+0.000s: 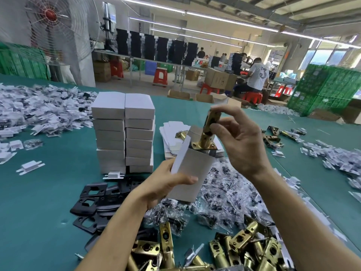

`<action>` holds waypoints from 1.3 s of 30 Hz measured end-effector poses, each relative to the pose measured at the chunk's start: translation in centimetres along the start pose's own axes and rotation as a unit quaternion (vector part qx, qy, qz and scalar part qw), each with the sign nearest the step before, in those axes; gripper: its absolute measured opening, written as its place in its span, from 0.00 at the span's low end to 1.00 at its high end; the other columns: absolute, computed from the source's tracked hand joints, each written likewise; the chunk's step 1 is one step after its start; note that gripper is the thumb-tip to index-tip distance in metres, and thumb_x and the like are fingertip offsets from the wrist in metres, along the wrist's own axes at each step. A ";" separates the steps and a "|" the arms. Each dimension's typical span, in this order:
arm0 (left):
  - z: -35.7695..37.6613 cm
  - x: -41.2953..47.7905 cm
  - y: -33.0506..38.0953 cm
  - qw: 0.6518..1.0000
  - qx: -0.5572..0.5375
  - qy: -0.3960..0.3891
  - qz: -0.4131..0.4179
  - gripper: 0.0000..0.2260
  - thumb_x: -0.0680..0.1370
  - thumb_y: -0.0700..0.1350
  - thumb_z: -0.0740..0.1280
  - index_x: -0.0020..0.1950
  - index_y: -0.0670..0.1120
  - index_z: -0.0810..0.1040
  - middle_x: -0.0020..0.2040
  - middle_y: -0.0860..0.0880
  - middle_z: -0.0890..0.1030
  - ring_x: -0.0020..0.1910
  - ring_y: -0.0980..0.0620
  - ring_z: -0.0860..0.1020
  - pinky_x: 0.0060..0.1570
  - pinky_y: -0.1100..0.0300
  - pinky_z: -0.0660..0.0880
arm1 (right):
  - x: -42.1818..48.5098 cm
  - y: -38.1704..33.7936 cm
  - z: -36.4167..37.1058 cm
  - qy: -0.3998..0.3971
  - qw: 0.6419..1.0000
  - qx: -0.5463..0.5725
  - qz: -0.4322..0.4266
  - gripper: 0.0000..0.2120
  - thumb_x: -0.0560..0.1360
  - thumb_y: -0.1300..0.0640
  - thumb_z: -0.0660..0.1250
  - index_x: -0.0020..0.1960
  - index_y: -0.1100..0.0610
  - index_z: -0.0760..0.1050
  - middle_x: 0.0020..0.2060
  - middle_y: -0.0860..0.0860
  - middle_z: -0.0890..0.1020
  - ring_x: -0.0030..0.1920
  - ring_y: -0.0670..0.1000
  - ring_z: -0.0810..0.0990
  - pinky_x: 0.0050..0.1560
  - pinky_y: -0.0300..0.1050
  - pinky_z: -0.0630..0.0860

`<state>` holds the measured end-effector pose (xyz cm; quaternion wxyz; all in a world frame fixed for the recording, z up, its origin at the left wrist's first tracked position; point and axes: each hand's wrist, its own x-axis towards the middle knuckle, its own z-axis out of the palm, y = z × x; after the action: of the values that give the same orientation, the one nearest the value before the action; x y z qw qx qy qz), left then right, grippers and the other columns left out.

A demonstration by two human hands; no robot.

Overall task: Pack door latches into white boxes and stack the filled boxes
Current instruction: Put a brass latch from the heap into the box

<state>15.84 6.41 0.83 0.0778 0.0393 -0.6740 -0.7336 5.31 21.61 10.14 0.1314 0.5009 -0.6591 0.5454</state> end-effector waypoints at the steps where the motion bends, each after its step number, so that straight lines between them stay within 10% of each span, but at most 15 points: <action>1: 0.0 0.0 0.0 1.000 0.002 -0.005 0.003 0.21 0.66 0.44 0.75 0.58 0.45 0.78 0.43 0.51 0.84 0.44 0.53 0.83 0.39 0.59 0.79 | 0.0 -0.1 0.1 -0.013 1.000 -0.008 -0.001 0.18 0.76 0.68 0.69 0.60 0.49 0.75 0.47 0.51 0.84 0.46 0.51 0.85 0.47 0.55 0.83; 12: -0.2 0.1 -0.2 0.997 -0.018 0.047 0.062 0.17 0.64 0.40 0.78 0.51 0.51 0.85 0.47 0.47 0.85 0.49 0.45 0.82 0.53 0.36 0.80 | 0.4 -0.6 0.6 -0.082 0.996 -0.031 0.013 0.16 0.72 0.64 0.75 0.49 0.45 0.75 0.43 0.46 0.84 0.46 0.45 0.82 0.49 0.45 0.79; 18: 0.0 -0.1 0.0 0.995 -0.040 0.050 0.070 0.19 0.59 0.48 0.80 0.50 0.54 0.85 0.46 0.47 0.85 0.48 0.47 0.82 0.51 0.40 0.80 | 0.1 -0.6 0.8 -0.089 0.995 -0.021 0.048 0.10 0.72 0.60 0.76 0.44 0.47 0.77 0.43 0.44 0.84 0.47 0.46 0.81 0.54 0.62 0.75; 22: 0.0 -0.1 0.1 0.995 -0.051 0.053 0.067 0.19 0.63 0.46 0.80 0.52 0.51 0.84 0.48 0.47 0.85 0.48 0.48 0.83 0.45 0.46 0.81 | -0.2 0.0 0.5 -0.144 0.973 -0.172 0.046 0.07 0.75 0.49 0.71 0.40 0.39 0.77 0.46 0.42 0.79 0.54 0.47 0.73 0.61 0.54 0.67; 26: -0.1 -0.2 0.3 0.989 -0.090 0.091 0.078 0.27 0.61 0.46 0.81 0.59 0.47 0.80 0.48 0.48 0.86 0.48 0.50 0.84 0.44 0.52 0.82 | -0.4 1.2 -0.9 0.033 0.994 -0.050 0.091 0.08 0.80 0.59 0.65 0.51 0.47 0.79 0.50 0.47 0.81 0.54 0.45 0.78 0.55 0.36 0.73; 31: 0.2 -0.4 0.9 0.965 -0.152 0.122 0.174 0.29 0.53 0.54 0.86 0.51 0.51 0.85 0.47 0.49 0.85 0.47 0.51 0.84 0.42 0.55 0.82 | -2.2 6.8 -5.0 0.175 0.935 -0.060 0.302 0.08 0.81 0.62 0.61 0.54 0.58 0.79 0.42 0.53 0.82 0.40 0.50 0.79 0.38 0.36 0.75; 39: 0.9 -0.3 1.0 0.952 -0.111 0.141 0.250 0.19 0.59 0.53 0.84 0.47 0.52 0.87 0.45 0.50 0.86 0.45 0.52 0.84 0.43 0.56 0.82 | -7.8 12.9 -7.8 -0.080 0.799 -0.405 0.437 0.15 0.76 0.64 0.60 0.58 0.58 0.80 0.55 0.56 0.83 0.42 0.56 0.81 0.44 0.49 0.80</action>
<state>16.01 7.28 1.92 0.3565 -0.0361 -0.5591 -0.7476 -4.37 31.04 -0.18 0.0168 0.1031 -0.9769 0.1862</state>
